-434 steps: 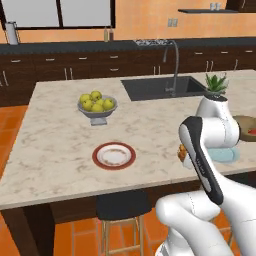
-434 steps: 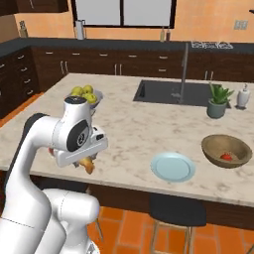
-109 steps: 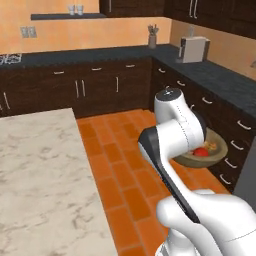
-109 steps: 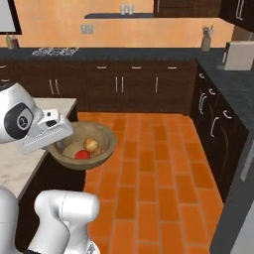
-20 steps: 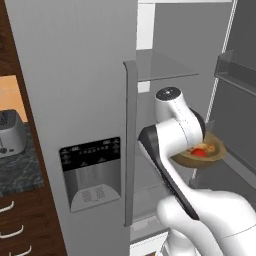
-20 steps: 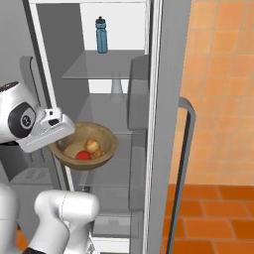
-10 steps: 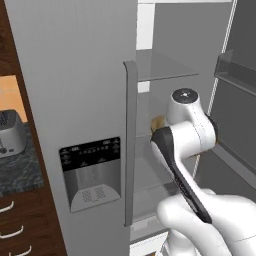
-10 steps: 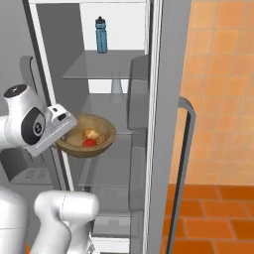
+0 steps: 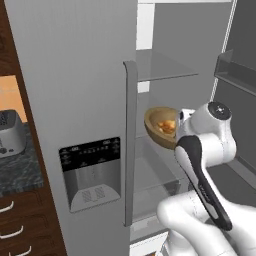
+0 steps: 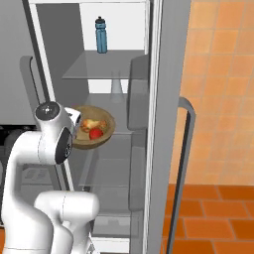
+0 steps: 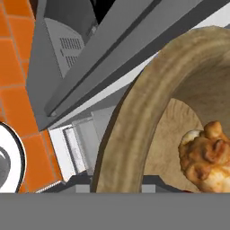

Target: Pick the chicken drumstick and tomato from their plates and place them in the bowl. Then put the bowl in the fridge.

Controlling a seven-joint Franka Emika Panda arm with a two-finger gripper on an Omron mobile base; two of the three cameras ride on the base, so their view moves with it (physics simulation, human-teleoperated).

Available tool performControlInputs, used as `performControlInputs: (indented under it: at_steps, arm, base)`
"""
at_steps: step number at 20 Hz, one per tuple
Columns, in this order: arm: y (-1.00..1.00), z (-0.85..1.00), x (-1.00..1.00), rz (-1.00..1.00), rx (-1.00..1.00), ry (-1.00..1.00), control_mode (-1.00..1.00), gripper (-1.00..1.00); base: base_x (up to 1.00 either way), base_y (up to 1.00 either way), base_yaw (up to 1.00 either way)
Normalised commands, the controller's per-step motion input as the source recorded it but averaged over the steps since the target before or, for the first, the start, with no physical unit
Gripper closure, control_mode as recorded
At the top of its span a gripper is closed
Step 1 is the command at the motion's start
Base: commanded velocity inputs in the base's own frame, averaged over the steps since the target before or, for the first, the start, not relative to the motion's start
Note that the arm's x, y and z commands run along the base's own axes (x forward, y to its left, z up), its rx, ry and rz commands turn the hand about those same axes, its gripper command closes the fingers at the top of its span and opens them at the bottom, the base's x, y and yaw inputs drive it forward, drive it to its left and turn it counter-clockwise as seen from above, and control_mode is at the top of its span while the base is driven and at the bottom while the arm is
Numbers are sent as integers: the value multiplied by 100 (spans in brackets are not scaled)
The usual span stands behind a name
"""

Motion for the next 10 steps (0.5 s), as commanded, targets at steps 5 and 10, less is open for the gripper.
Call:
performControlInputs:
  at_steps: [5, 10]
  arm:
    - [-10, -32, 40, 22, -16, -16, -100, 100]
    - [-18, -1, 28, 4, -10, -10, -100, 100]
  base:
    - [0, 0, 0]
    - [0, 0, 0]
